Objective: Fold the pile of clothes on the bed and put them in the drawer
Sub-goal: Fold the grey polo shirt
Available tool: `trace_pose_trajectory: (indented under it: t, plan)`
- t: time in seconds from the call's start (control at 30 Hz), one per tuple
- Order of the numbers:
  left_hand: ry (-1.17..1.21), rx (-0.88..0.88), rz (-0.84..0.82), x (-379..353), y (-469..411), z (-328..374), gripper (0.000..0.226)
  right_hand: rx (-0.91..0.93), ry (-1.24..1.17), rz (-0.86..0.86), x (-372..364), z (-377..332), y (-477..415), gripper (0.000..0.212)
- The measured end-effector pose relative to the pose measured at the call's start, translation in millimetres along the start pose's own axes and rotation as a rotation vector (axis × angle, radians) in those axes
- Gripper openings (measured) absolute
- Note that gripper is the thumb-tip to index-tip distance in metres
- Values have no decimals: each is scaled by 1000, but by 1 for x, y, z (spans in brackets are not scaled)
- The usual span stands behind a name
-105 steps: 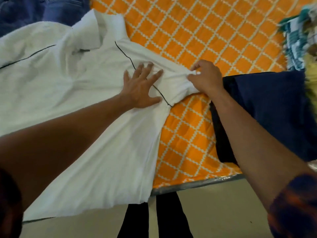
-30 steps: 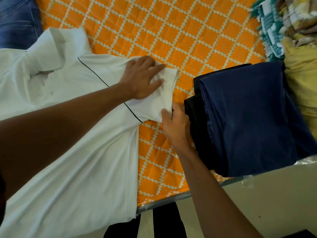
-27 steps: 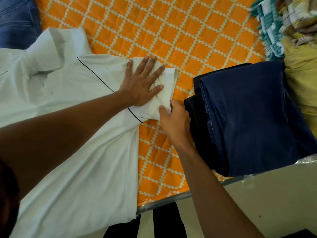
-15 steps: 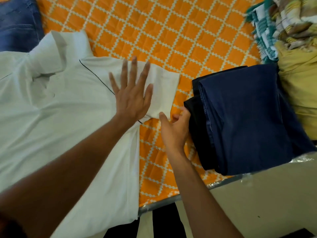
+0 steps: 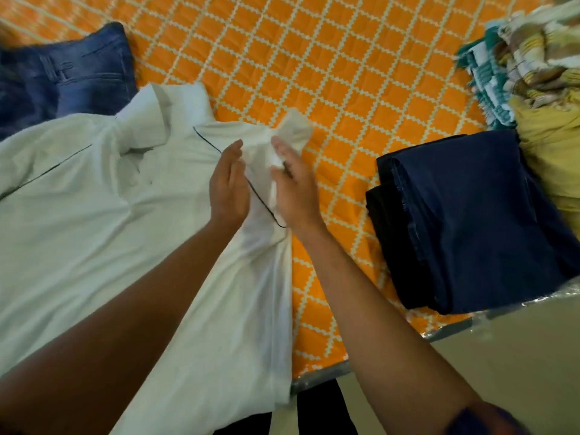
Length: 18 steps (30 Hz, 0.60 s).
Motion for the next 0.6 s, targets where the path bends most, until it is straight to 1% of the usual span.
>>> trace_pose_trajectory:
  t: [0.07, 0.1, 0.13, 0.17, 0.27, 0.3, 0.33, 0.4, 0.43, 0.53, 0.6]
  plan:
    - [5, 41, 53, 42, 8, -4, 40, 25, 384, -323, -49, 15, 11, 58]
    - [-33, 24, 74, 57, 12, -7, 39, -2, 527, -424, -59, 31, 18, 64]
    - [-87, -10, 102, 85, 14, -9, 37, 11, 652, -464, -72, 41, 22, 66]
    - [-146, -35, 119, 100, 15, -12, 36, 43, 723, -433, -68, 43, 22, 62]
    - [-251, -58, 225, 167, 12, -28, 32, 284, 685, -134, -65, 21, 18, 42]
    - [-270, -73, 266, 187, 13, -30, 31, 289, 708, -64, -63, 17, 18, 39]
    - [-290, -86, 305, 207, 15, -31, 30, 250, 731, -43, -66, 20, 15, 36]
    - [-326, -89, 376, 244, 20, -35, 28, 128, 767, -102, -81, 26, 12, 33]
    - [-336, -76, 407, 262, 23, -39, 29, 121, 751, -141, -96, 23, 12, 30]
    - [-366, 4, 508, 317, 28, -53, 35, 300, 659, -268, -166, -18, 17, 22]
    - [-397, 111, 550, 350, 35, -66, 41, 447, 630, -395, -232, -51, 26, 25]
Point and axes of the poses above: each hand's wrist, its own y-axis away from the middle knuckle, its own x-axis out of the back of the hand, z = x × y, the point moved 8 cm from there along -y, towards the middle knuckle, and after that the axes turned 2 degrees about -y, right-handed, at the moved point
